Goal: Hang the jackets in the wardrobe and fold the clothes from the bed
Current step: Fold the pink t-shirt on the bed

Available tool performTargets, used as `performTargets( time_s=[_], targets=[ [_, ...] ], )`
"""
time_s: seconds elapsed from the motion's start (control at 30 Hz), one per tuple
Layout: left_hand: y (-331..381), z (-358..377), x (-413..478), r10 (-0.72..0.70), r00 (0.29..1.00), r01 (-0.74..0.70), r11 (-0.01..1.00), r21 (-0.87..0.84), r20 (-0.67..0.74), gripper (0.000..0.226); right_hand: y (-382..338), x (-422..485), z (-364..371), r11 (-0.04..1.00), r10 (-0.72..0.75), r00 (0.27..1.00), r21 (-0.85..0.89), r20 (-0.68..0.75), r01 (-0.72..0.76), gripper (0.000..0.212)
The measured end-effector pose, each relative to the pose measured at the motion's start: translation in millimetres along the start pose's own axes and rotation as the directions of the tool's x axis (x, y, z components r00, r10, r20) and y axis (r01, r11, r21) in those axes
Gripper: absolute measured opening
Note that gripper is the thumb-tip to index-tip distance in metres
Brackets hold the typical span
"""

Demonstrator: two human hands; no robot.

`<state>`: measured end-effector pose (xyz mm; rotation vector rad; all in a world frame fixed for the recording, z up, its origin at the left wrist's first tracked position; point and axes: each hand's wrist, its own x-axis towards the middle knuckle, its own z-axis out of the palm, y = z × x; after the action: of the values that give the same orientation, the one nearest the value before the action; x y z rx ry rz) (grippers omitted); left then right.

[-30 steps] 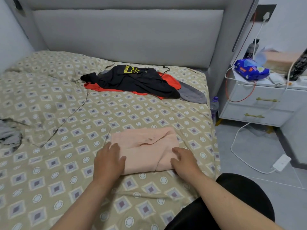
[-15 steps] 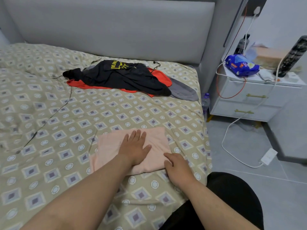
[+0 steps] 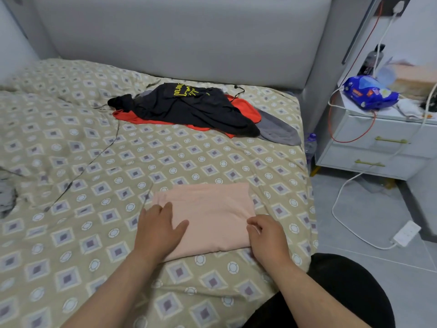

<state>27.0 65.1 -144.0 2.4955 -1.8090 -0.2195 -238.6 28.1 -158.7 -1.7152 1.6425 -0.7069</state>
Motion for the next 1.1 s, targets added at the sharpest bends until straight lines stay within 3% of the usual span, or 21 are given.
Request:
performTargets(
  time_s=[0.1, 0.23, 0.3, 0.37, 0.43, 0.5, 0.57, 0.63, 0.7, 0.77, 0.87, 0.9, 0.97, 1.03, 1.1],
  targets=[
    [0.3, -6.4, 1.6, 0.083, 0.995, -0.089, 0.990, -0.112, -0.052, 0.035, -9.9, -0.6, -3.4, 1.000, -0.012, 1.000, -0.014, 0.020, 0.012, 0.032],
    [4.8, -20.9, 20.3, 0.123, 0.990, -0.081, 0.908, -0.412, 0.075, 0.023, -26.4, 15.1, -8.9, 0.997, 0.003, 0.971, -0.079, 0.241, 0.016, 0.049],
    [6.6, -30.2, 34.3, 0.136, 0.989, -0.105, 0.909, -0.404, 0.049, 0.023, -31.1, 28.1, -9.4, 0.994, 0.026, 0.954, -0.106, 0.299, 0.006, 0.045],
    [8.7, -38.1, 44.7, 0.131, 0.991, -0.121, 0.916, -0.383, 0.000, 0.024, -37.9, 39.8, -12.3, 0.998, 0.034, 0.969, -0.057, 0.244, -0.021, 0.044],
    [10.1, -42.5, 52.1, 0.124, 0.984, -0.162, 0.920, -0.357, -0.127, 0.023, -46.8, 49.8, -14.9, 0.999, 0.013, 0.986, -0.031, 0.169, -0.008, 0.047],
    [11.9, -44.9, 60.5, 0.111, 0.956, -0.188, 0.944, -0.273, -0.272, 0.016, -53.2, 58.5, -13.5, 1.000, 0.009, 0.978, -0.024, 0.209, -0.004, 0.055],
    [14.8, -46.0, 67.9, 0.014, 0.965, -0.075, 0.972, -0.221, -0.263, 0.039, -52.4, 65.3, -9.3, 0.994, 0.088, 0.954, -0.091, 0.288, -0.064, 0.065],
    [12.0, -42.2, 63.8, -0.202, 0.973, 0.166, 0.950, -0.263, -0.114, 0.067, -47.2, 66.1, -8.0, 0.972, 0.204, 0.929, -0.172, 0.308, -0.157, 0.069],
    [5.7, -33.2, 48.7, -0.430, 0.901, 0.419, 0.819, -0.391, 0.064, 0.078, -42.0, 63.4, -7.1, 0.968, 0.244, 0.930, -0.120, 0.276, -0.219, 0.066],
    [3.2, -26.5, 28.3, -0.511, 0.830, 0.538, 0.631, -0.558, 0.223, 0.079, -41.4, 60.9, -6.6, 0.966, 0.247, 0.941, 0.023, 0.231, -0.259, 0.055],
    [-1.0, -21.9, 20.1, -0.445, 0.784, 0.595, 0.339, -0.729, 0.433, 0.078, -43.4, 62.6, -11.2, 0.911, 0.334, 0.907, 0.157, 0.256, -0.380, 0.043],
    [-3.4, -22.5, 23.6, -0.410, 0.752, 0.622, 0.185, -0.761, 0.516, 0.078, -43.8, 61.2, -13.8, 0.880, 0.378, 0.878, 0.181, 0.295, -0.440, 0.041],
    [-7.4, -27.5, 29.9, -0.287, 0.692, 0.670, -0.088, -0.737, 0.663, 0.056, -43.0, 55.2, -20.1, 0.769, 0.471, 0.779, 0.239, 0.413, -0.592, 0.041],
    [-1.5, -36.8, 29.7, -0.167, 0.670, 0.709, -0.148, -0.690, 0.724, 0.032, -41.9, 48.4, -32.2, 0.643, 0.516, 0.687, 0.299, 0.511, -0.705, 0.040],
    [11.6, -42.6, 26.1, -0.111, 0.726, 0.675, -0.071, -0.734, 0.678, 0.031, -38.7, 43.2, -48.2, 0.551, 0.512, 0.680, 0.407, 0.524, -0.728, 0.033]
  ],
)
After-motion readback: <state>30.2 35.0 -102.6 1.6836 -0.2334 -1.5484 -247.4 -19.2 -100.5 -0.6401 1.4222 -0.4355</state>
